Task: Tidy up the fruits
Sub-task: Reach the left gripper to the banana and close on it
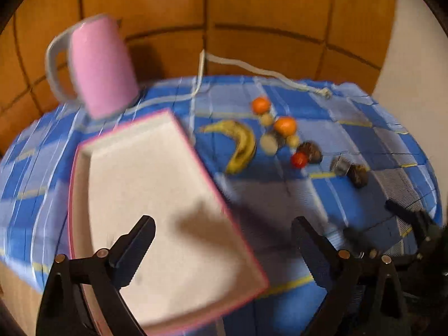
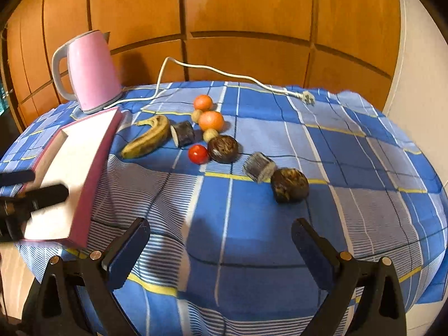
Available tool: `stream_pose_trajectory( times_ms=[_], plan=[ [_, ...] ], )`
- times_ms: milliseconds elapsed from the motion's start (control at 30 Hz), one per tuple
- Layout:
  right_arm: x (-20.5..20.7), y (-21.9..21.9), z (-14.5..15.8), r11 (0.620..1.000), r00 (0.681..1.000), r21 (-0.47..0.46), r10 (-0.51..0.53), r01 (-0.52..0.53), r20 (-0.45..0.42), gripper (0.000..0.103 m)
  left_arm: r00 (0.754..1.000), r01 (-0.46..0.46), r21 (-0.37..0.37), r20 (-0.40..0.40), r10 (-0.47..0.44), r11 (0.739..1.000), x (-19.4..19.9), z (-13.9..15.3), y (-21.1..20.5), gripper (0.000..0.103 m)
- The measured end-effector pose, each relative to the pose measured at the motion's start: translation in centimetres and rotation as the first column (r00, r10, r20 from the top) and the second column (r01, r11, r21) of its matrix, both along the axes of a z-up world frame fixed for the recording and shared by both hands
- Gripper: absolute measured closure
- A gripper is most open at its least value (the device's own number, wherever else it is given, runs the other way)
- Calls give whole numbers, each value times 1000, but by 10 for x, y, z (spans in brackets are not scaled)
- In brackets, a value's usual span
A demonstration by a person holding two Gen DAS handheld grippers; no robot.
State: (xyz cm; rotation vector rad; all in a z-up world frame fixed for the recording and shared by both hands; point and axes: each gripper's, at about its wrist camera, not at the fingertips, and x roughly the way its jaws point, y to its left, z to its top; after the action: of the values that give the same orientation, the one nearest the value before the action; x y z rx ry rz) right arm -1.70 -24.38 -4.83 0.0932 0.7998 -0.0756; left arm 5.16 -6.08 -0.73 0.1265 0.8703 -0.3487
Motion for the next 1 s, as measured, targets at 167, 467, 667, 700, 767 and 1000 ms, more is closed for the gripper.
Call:
stream_pose_trajectory(
  times_ms=[167, 467, 667, 700, 767, 1000],
  plan=[
    [4, -4, -11, 999, 999, 34, 15, -14, -41, 1, 999, 21, 42, -28, -20, 999, 37, 5, -16, 38],
    [7, -10, -23, 998, 998, 59, 18, -15, -61, 1, 980, 109, 17, -172, -104, 994, 98, -21, -52, 49],
    [9, -12, -30, 997, 997, 74, 30, -25, -73, 1, 966, 155, 73, -218, -136, 985, 127, -41, -77, 50],
    [9, -12, -31, 997, 996, 79, 33, -27, -79, 1, 966, 158, 87, -219, -136, 984, 131, -44, -80, 50],
    [10, -13, -34, 996, 995, 90, 36, -28, -91, 1, 964, 164, 98, -229, -139, 982, 139, -52, -83, 50],
    [9, -15, -38, 995, 995, 90, 52, -45, -80, 0, 966, 156, 94, -225, -131, 983, 144, -66, -81, 73]
  ],
)
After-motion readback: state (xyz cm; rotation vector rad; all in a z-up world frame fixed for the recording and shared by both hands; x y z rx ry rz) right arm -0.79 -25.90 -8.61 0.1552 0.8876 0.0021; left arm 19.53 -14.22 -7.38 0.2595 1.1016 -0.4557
